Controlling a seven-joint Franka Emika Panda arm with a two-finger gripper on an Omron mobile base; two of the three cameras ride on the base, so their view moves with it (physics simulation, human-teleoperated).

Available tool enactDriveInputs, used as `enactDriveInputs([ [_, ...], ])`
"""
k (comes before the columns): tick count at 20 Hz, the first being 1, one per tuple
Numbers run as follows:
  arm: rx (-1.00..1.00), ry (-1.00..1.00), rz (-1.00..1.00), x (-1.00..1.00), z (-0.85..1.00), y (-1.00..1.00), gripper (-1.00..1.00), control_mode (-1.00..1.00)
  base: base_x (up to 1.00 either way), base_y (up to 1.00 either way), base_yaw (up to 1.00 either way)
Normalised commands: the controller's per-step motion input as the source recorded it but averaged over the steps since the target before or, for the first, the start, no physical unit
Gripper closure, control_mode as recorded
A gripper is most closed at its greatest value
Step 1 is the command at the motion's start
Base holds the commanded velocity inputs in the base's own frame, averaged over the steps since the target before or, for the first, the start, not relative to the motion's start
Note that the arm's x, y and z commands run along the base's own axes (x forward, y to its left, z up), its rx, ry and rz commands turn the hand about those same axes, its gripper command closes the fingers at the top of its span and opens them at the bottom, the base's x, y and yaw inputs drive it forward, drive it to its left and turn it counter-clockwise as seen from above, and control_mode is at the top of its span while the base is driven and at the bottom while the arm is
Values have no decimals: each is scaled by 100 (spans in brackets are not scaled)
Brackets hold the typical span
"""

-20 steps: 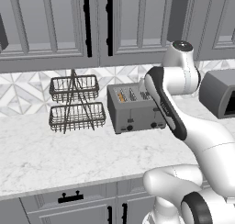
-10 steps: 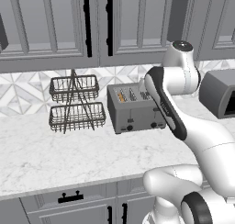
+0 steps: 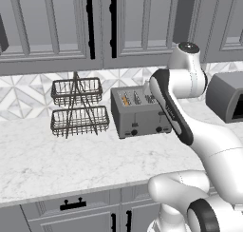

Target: Start the toaster. Once the lever pops up, take the bread to the plate on the dining counter.

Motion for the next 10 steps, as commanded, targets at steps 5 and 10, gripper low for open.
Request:
enactDriveInputs([
  [5,0,0,0,0,0,0,-100,-100,0,0,0],
  [10,0,0,0,0,0,0,-100,-100,0,0,0],
])
